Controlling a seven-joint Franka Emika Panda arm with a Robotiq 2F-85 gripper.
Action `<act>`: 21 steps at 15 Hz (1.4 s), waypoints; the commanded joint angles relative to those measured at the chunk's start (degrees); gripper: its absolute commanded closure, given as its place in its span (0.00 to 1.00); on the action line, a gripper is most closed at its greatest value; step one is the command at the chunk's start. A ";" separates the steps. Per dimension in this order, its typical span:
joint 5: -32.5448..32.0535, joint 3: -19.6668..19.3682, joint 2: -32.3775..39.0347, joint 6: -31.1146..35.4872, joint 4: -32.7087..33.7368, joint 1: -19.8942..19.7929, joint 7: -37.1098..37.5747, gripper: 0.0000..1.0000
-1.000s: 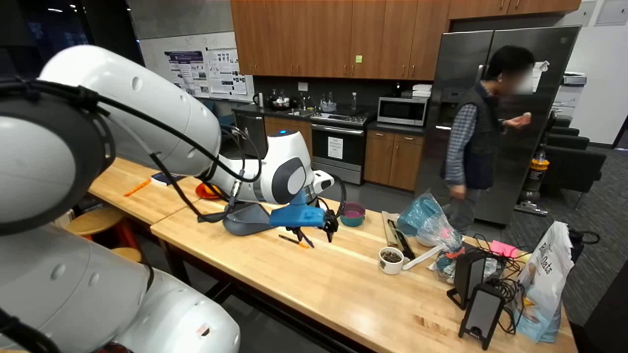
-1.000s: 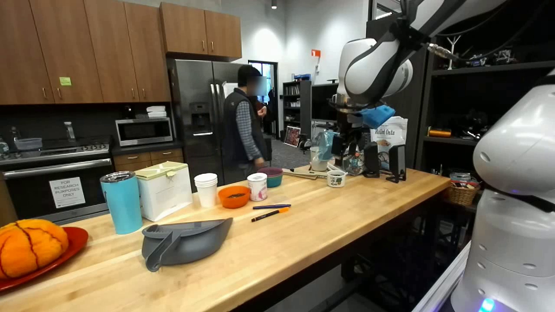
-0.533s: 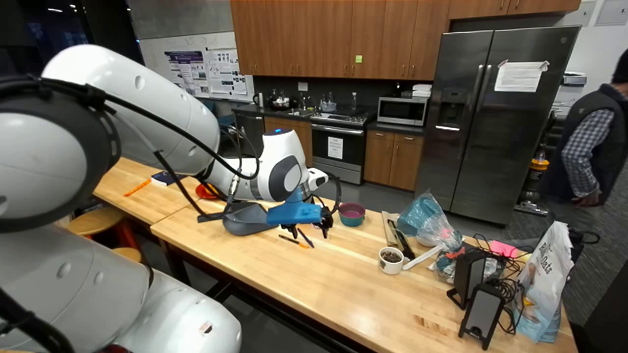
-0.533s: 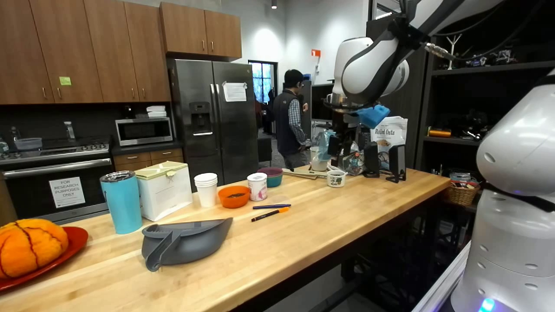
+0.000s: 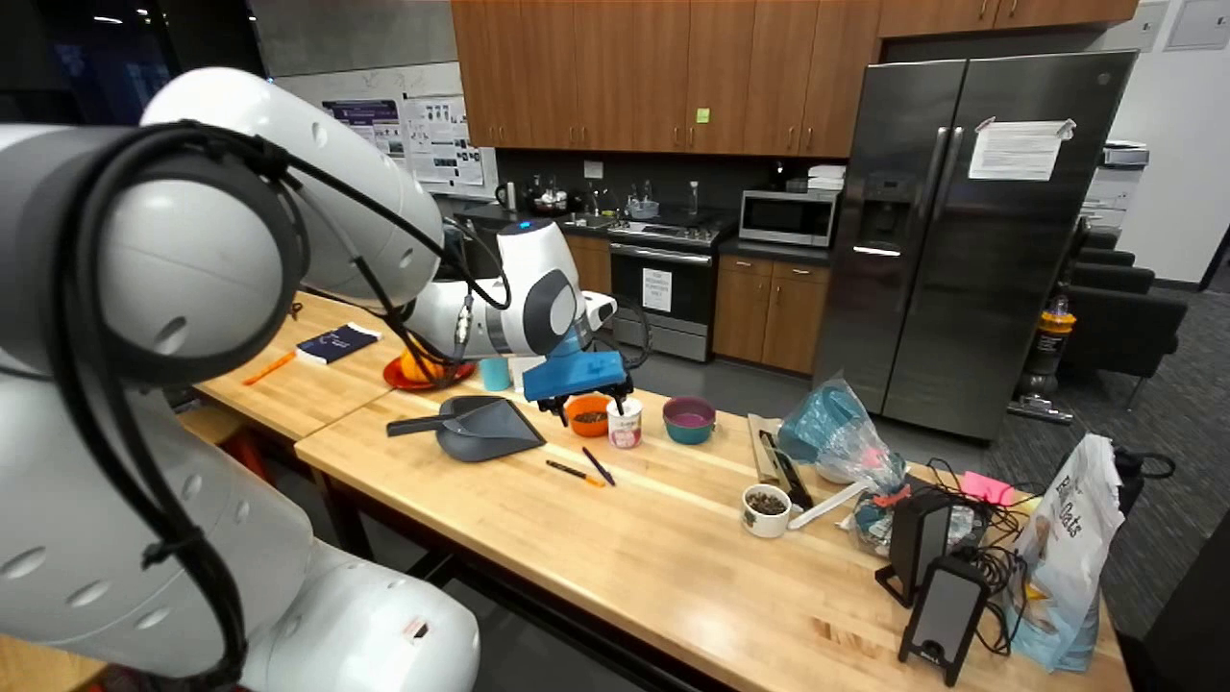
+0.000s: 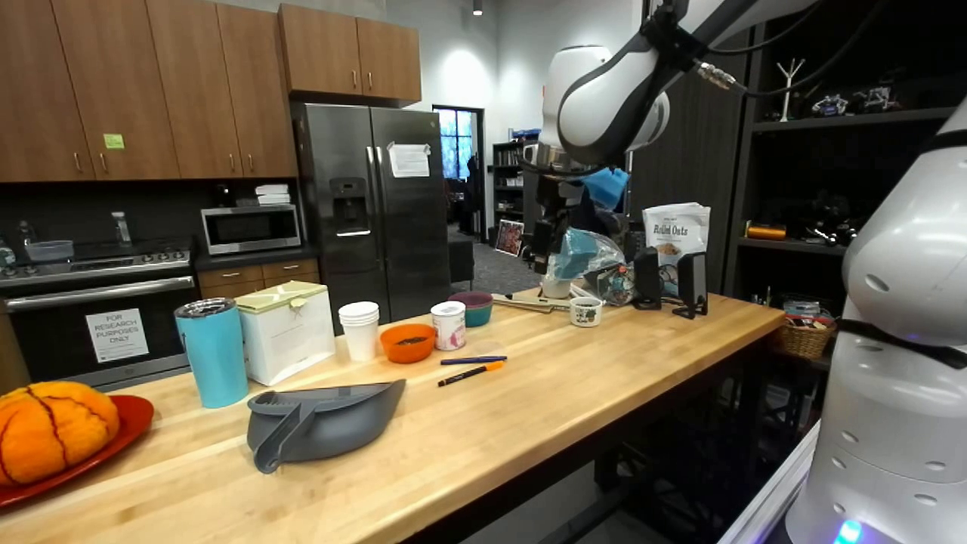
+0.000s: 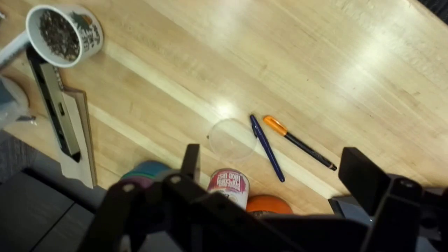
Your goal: Move the orange bowl to the right
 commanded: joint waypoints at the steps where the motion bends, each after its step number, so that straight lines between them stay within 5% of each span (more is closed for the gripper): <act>1: 2.23 -1.75 6.49 1.56 6.84 2.84 -10.36 0.00; 8: 12.52 -5.22 13.27 -5.57 17.83 6.94 -39.57 0.00; 9: 10.05 -1.88 12.10 -1.61 14.34 3.79 -32.67 0.00; 21: 11.81 -1.19 13.43 -4.45 17.42 4.09 -40.73 0.00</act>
